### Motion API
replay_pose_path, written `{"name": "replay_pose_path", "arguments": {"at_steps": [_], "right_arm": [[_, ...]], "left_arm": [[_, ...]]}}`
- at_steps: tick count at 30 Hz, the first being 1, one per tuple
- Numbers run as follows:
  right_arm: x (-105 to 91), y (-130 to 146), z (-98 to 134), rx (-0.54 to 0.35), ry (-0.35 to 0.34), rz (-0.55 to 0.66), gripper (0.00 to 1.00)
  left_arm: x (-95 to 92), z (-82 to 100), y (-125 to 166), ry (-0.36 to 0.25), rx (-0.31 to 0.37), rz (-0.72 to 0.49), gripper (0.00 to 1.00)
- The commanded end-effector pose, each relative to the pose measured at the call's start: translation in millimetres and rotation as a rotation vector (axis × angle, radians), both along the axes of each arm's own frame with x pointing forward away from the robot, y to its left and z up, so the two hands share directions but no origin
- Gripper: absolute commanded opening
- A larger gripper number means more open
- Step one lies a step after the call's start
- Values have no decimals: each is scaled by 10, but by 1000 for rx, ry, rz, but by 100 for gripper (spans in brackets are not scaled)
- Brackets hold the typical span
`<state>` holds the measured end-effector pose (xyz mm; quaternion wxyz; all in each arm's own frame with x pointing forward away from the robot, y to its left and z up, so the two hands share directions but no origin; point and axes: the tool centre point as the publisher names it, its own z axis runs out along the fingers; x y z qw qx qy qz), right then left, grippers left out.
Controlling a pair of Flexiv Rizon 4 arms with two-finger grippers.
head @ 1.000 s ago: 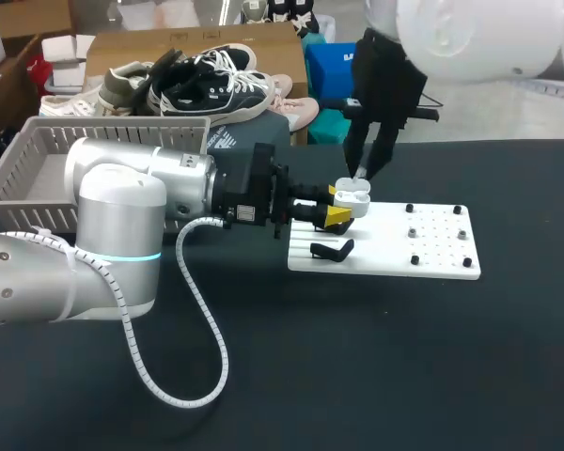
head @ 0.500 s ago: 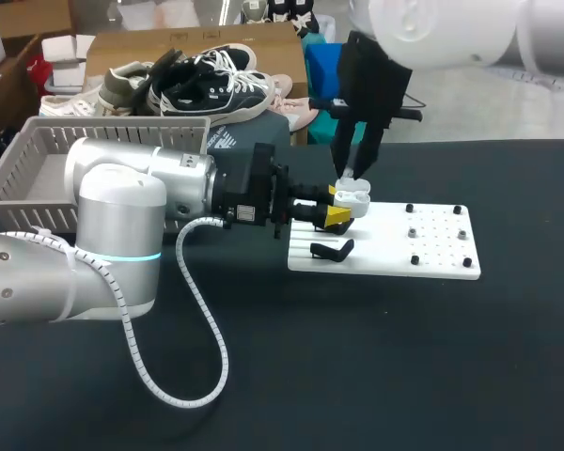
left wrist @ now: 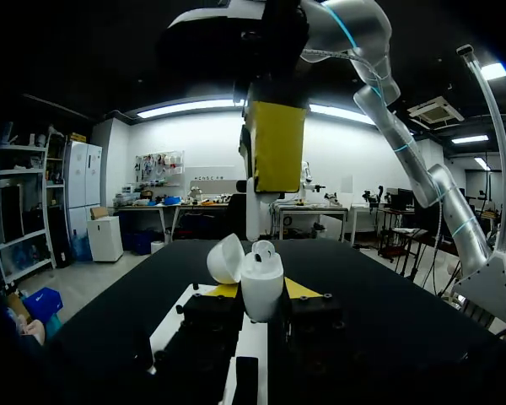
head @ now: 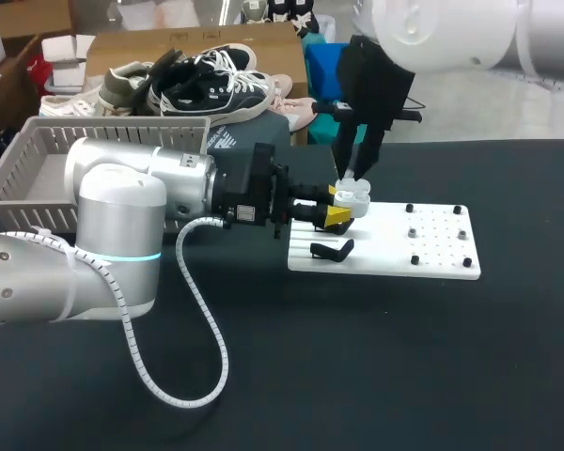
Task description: Pick up each earbud case from the left stands, insert the matching earbuds, close the lid, and place the case in the box.
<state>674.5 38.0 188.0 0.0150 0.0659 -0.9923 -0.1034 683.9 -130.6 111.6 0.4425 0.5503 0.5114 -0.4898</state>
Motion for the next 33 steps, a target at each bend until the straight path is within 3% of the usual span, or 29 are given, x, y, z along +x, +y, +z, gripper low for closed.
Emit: {"name": "replay_pose_path", "arguments": {"at_steps": [1,33], "right_arm": [[-28,-1,-11,0,0,8,0],[-34,30,-171,-4,0,-29,0]], "left_arm": [[8,-2,-2,0,-1,-1,0],[8,-2,-2,0,-1,-1,0]]}}
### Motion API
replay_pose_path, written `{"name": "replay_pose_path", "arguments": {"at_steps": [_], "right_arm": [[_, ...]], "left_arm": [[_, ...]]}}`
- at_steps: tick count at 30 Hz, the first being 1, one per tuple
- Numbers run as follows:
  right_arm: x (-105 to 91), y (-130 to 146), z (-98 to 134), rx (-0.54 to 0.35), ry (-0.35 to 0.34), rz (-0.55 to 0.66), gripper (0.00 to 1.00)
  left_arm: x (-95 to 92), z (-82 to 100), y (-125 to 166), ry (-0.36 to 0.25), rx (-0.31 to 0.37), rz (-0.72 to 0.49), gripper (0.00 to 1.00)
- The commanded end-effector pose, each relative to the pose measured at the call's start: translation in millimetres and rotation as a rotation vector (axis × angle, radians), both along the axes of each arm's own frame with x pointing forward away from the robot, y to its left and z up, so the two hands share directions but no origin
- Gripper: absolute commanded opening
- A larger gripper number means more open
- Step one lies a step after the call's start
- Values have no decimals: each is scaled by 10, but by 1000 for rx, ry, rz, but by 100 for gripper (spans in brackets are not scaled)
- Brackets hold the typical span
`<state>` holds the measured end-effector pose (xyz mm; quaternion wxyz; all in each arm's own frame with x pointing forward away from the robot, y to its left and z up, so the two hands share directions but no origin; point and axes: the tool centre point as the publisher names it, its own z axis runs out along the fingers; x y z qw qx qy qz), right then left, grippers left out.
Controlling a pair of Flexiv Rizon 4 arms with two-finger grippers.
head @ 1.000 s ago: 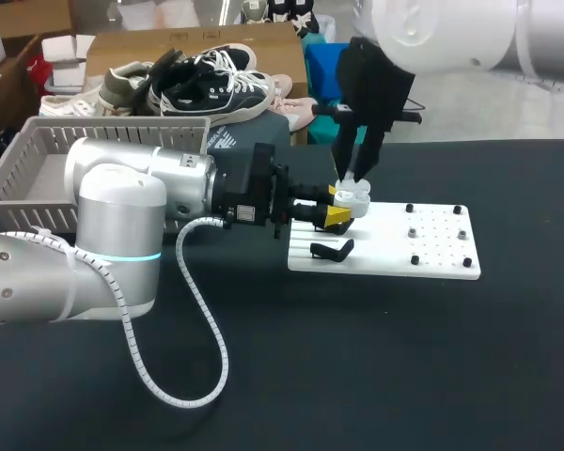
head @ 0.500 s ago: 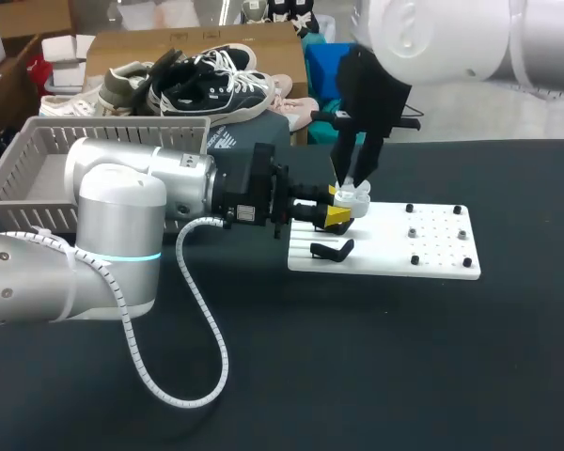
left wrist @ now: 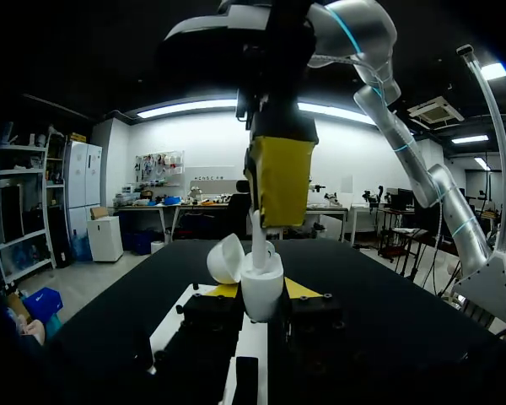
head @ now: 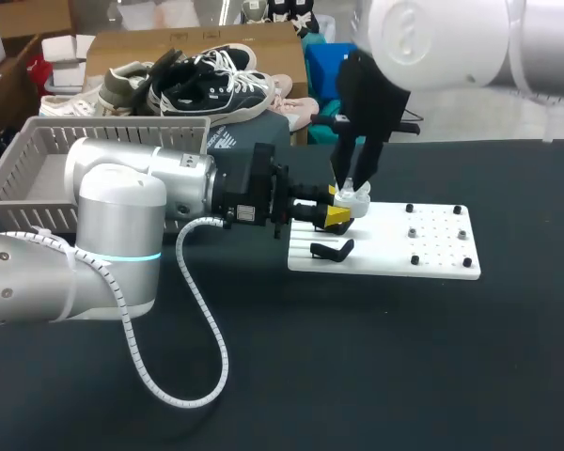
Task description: Pick up each earbud case from the left stands, insert the matching earbuds, close the lid, and place the case in the box.
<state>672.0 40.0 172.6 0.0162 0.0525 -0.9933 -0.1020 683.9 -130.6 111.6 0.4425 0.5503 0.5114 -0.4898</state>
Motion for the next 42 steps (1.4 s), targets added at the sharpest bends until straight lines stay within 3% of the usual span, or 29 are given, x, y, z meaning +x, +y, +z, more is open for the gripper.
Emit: {"name": "replay_pose_path", "arguments": {"at_steps": [1,33,35,38,42], "right_arm": [[-7,11,-18,-1,-6,-3,0],[49,11,-107,-14,9,-16,0],[49,15,-108,-16,10,-16,26],[49,22,-115,-17,12,-15,37],[49,22,-119,-20,14,-17,42]], "left_arm": [[8,-2,-2,0,-1,-1,0],[8,-2,-2,0,-1,-1,0],[8,-2,-2,0,-1,-1,0],[8,-2,-2,0,-1,-1,0],[8,-2,-2,0,-1,-1,0]]}}
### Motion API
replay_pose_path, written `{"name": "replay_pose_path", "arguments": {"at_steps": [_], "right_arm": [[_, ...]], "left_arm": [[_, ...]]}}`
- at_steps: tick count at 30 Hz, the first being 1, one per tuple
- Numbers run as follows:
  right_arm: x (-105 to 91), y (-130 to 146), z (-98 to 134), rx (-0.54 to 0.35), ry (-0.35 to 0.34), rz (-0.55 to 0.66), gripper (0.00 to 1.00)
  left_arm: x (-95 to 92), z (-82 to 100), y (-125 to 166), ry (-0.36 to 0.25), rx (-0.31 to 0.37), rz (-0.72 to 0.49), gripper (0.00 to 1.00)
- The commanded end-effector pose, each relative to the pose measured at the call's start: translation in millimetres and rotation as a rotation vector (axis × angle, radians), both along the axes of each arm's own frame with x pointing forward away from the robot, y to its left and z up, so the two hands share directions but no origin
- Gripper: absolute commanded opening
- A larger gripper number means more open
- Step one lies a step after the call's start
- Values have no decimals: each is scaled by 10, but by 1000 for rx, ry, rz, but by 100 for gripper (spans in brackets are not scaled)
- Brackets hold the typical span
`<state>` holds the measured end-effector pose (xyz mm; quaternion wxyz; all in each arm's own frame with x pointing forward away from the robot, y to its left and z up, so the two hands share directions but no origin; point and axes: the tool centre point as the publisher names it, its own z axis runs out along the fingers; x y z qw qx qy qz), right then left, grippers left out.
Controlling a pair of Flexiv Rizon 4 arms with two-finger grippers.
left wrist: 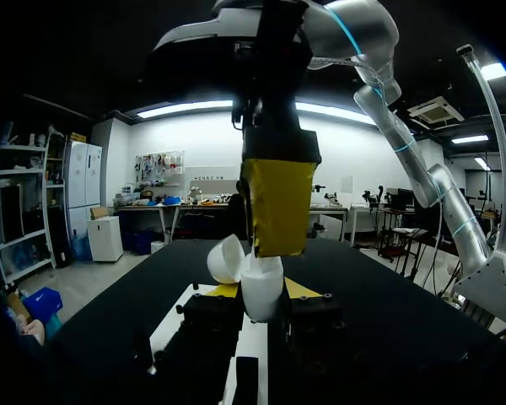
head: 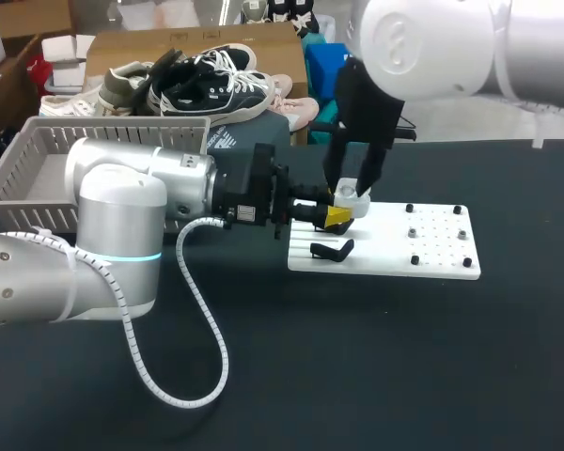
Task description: Pick up each earbud case from the left stands, insert the matching earbuds, close the lid, and place the case in the box.
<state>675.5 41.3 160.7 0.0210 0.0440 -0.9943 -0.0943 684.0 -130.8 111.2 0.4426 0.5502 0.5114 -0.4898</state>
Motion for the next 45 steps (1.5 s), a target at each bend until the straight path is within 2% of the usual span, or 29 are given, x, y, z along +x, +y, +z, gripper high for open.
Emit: {"name": "replay_pose_path", "arguments": {"at_steps": [1,11,21,30,45], "right_arm": [[15,8,5,-2,4,-2,42],[-27,-37,100,-10,-15,-17,55],[-158,-217,223,-35,-36,-50,58],[-241,-359,186,-61,-22,-67,54],[-204,-401,2,-71,16,-89,52]], "left_arm": [[6,2,0,0,-1,-1,0],[6,2,0,0,-1,-1,0],[6,2,0,0,-1,-1,0],[6,2,0,0,-1,-1,0],[6,2,0,0,-1,-1,0]]}}
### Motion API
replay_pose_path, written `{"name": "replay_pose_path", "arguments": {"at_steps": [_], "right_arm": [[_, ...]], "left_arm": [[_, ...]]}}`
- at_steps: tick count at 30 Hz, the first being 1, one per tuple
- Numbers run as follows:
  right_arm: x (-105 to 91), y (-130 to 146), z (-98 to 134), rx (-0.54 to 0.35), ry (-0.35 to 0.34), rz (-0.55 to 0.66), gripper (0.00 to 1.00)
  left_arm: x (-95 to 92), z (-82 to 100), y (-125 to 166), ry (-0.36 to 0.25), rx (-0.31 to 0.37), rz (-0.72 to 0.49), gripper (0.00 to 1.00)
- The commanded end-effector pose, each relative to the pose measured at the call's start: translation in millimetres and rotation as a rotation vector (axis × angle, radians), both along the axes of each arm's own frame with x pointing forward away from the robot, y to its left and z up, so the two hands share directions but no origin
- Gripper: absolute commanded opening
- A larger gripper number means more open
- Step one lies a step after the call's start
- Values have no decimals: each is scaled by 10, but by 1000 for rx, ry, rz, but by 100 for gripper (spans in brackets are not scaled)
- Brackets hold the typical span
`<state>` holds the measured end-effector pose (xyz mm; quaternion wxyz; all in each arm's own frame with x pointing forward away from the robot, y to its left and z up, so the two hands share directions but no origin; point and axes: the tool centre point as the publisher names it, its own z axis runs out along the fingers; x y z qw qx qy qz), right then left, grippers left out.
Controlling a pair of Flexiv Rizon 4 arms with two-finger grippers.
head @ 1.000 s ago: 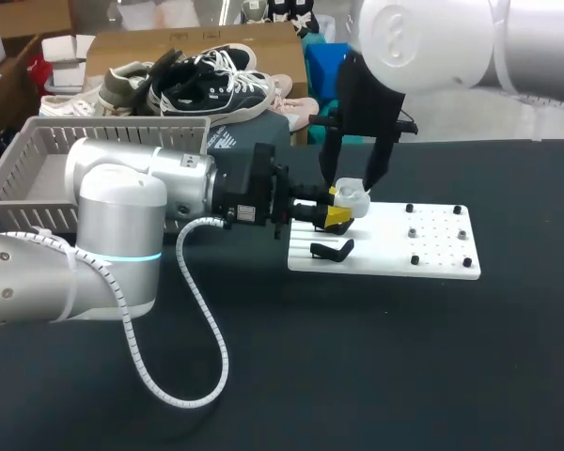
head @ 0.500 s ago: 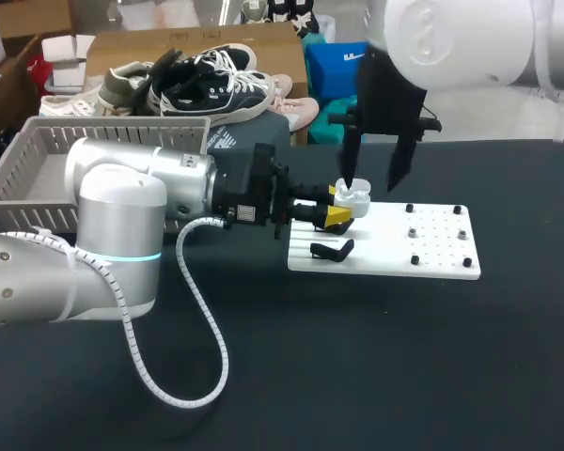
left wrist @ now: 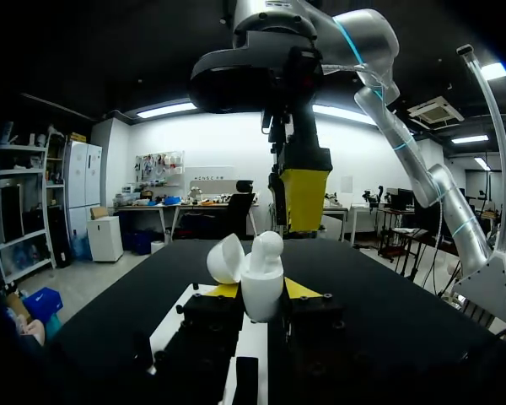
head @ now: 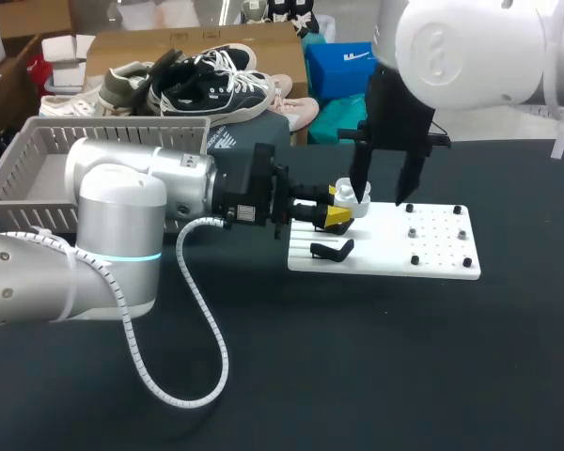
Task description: Pick up each earbud case from the left stands, insert the matching earbuds, close the lid, and place the case in the box.
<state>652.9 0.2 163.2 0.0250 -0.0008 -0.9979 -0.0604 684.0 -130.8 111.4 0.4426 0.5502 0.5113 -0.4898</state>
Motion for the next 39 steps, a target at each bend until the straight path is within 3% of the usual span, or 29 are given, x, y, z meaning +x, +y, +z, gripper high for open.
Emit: {"name": "replay_pose_path", "arguments": {"at_steps": [1,18,26,32,35,39], "right_arm": [[27,12,-31,1,6,-3,52],[77,70,-67,18,12,-8,52],[91,112,-72,23,12,-6,76],[122,40,71,40,-24,-31,82],[212,-4,115,49,-50,-69,100],[370,-66,135,67,-107,-141,100]], "left_arm": [[6,0,0,0,0,-1,0],[6,0,0,0,0,-1,0],[6,0,0,0,0,-1,0],[6,0,0,0,0,-1,0],[6,0,0,0,0,-1,0],[6,0,0,0,0,-1,0]]}}
